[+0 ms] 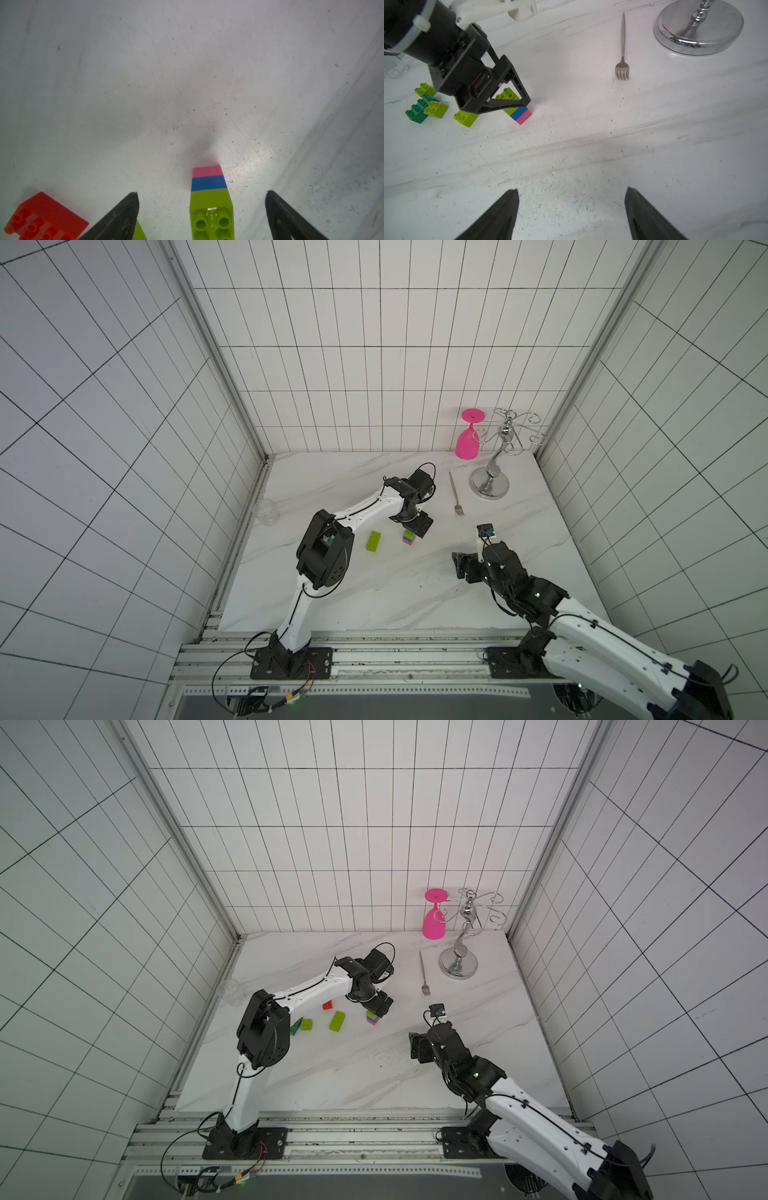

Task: Assemble a spoon with lego
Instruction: Assemble the lego brick with the lego brick, then pick up the lego brick from the center of the board.

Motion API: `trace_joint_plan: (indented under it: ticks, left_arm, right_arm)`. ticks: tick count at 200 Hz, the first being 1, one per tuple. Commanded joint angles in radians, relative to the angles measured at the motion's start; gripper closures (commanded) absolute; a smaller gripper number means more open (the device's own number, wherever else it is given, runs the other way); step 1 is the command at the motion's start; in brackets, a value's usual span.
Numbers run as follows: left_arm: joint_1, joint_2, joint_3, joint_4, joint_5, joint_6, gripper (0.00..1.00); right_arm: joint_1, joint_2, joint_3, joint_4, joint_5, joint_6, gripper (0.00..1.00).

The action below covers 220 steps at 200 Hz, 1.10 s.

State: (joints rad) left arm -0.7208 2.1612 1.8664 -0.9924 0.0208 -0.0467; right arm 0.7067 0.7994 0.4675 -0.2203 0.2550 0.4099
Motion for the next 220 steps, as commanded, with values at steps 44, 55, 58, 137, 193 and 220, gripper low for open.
trace_joint_plan:
  ticks: [44,55,58,137,193,220]
  left_arm:
    - [0.006,-0.203,-0.155,0.116,0.009,-0.043,0.06]
    - [0.014,-0.288,-0.215,0.156,-0.008,-0.072,0.07]
    - [0.017,-0.316,-0.235,0.165,-0.010,-0.081,0.07]
    - [0.178,-1.328,-0.888,0.270,-0.247,-0.343,0.08]
    - [0.182,-1.719,-0.982,0.187,-0.371,-0.344,0.05]
    - [0.181,-1.807,-0.993,0.205,-0.399,-0.346,0.05]
  right_arm:
    - [-0.005,0.004,0.034,-0.006,0.013,-0.015,0.17]
    - [-0.005,0.017,0.038,0.003,0.002,-0.024,0.17]
    - [-0.003,0.025,0.041,0.003,-0.003,-0.027,0.17]
    - [0.107,0.440,0.412,-0.192,-0.085,0.069,0.25]
    - [0.239,0.876,0.805,-0.262,-0.163,0.299,0.30]
    - [0.275,1.059,0.981,-0.299,-0.133,0.322,0.31]
